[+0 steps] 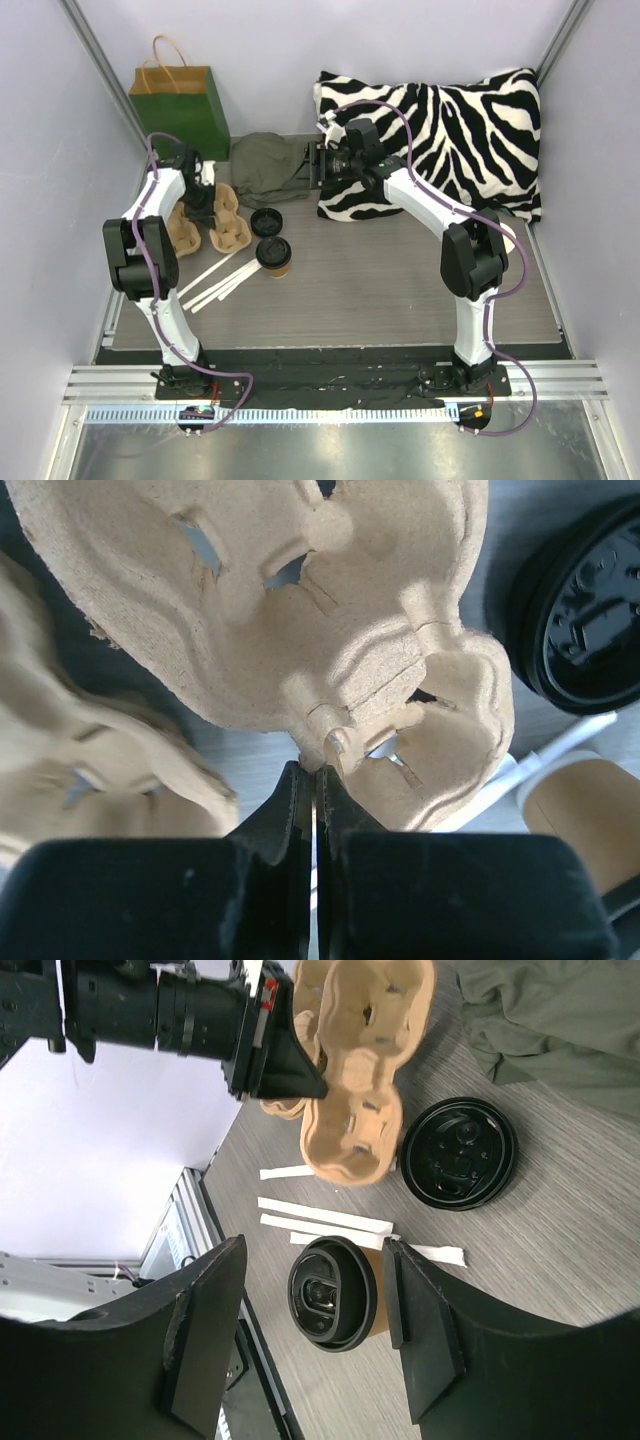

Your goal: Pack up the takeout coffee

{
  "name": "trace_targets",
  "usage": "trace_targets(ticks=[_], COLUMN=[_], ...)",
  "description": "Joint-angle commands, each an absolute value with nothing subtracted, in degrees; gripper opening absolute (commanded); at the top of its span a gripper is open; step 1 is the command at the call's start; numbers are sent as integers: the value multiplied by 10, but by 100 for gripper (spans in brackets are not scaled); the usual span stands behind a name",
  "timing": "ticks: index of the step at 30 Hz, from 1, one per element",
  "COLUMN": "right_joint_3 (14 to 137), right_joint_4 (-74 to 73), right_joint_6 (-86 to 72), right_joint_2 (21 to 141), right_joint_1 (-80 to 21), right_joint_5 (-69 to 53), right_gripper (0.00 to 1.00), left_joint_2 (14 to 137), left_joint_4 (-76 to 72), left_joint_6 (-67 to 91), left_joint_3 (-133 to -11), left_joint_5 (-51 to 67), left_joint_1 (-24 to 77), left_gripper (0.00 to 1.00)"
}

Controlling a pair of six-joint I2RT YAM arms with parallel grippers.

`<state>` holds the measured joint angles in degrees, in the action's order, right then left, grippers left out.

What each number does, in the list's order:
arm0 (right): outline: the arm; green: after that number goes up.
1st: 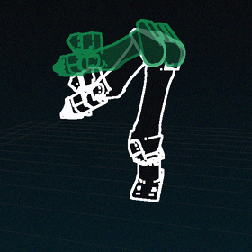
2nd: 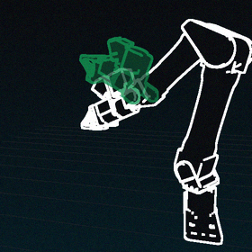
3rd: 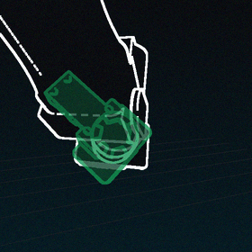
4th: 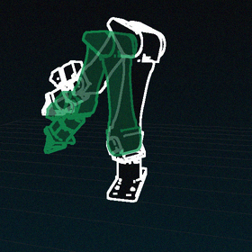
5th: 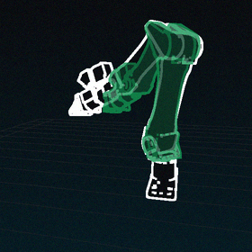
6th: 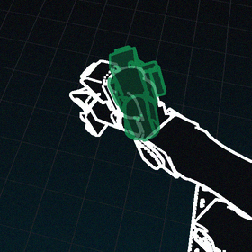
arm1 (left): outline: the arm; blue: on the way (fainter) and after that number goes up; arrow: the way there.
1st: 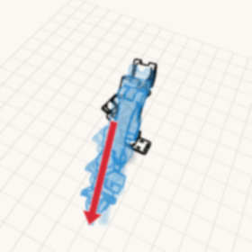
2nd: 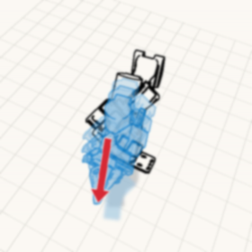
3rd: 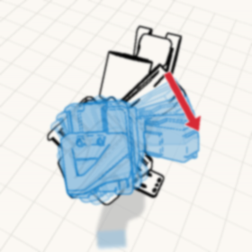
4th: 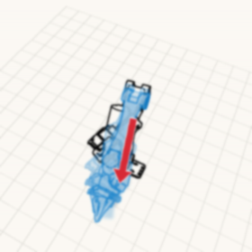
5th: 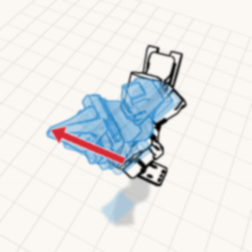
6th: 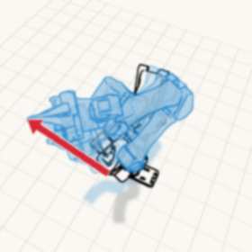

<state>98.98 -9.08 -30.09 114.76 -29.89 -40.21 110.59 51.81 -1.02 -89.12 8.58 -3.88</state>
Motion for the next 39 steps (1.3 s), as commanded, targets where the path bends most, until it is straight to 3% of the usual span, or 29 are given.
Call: trace_targets(ticks=[1,28,39], right_joint_3=[994,964,959], right_joint_4=[-72,-51,-40], right_joint_6=[-302,-311,-320], right_joint_2=[1114,1099,1100], right_joint_1=[-296,-294,-293], right_joint_5=[-419,-436,-444], right_gripper=[64,65,65], left_joint_2=[1139,1120,1149], left_joint_4=[553,536,522], left_joint_6=[-56,-31,-64], left_joint_3=[-940,-1005,-989], left_joint_5=[54,195,115], left_joint_1=[-45,-76,-77], left_gripper=[2,0,0])
